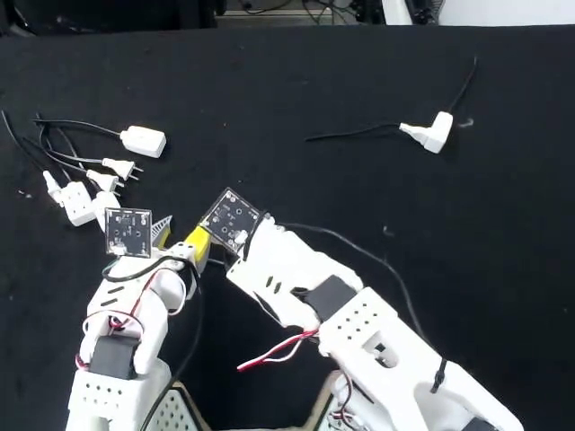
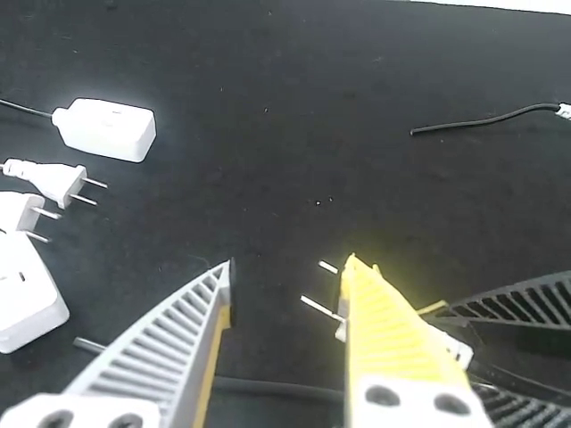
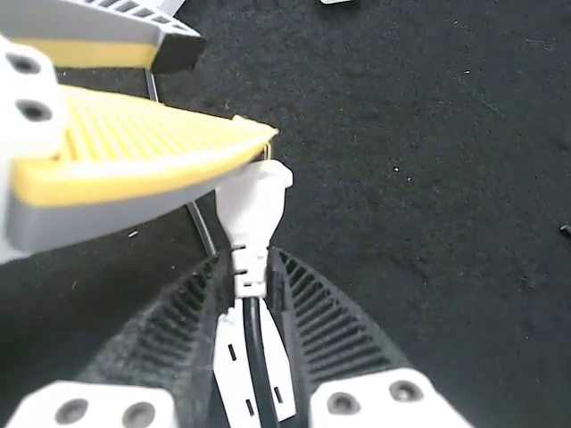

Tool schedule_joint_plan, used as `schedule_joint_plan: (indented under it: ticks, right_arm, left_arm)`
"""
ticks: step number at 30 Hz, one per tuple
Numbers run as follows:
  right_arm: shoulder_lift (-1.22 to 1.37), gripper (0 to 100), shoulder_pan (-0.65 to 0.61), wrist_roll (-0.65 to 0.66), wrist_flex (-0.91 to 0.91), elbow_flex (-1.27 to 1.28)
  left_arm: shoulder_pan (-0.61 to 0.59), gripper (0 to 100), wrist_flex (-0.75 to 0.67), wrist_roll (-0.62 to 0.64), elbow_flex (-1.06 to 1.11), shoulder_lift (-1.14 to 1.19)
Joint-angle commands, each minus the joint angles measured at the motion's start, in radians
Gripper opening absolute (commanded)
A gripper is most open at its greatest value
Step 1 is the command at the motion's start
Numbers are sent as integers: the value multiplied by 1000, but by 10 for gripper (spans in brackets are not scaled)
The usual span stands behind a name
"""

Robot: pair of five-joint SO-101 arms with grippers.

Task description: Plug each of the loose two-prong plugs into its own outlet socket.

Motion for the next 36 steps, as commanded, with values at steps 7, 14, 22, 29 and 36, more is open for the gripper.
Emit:
schedule_joint_plan:
  ticks: [7,14,22,29,36]
  right_arm:
    - [-39,11,-18,-3,-35,-8]
    - [-39,11,-18,-2,-35,-8]
    - [-39,11,-18,-2,-35,-8]
    - [-39,11,-18,-2,-35,-8]
    - [-39,11,-18,-2,-34,-7]
  left_arm:
    - [12,207,-6,-46,19,2]
    - [16,207,-6,-46,21,2]
    - [21,207,-6,-46,24,5]
    - [21,207,-5,-46,25,8]
    - [21,207,-5,-46,39,8]
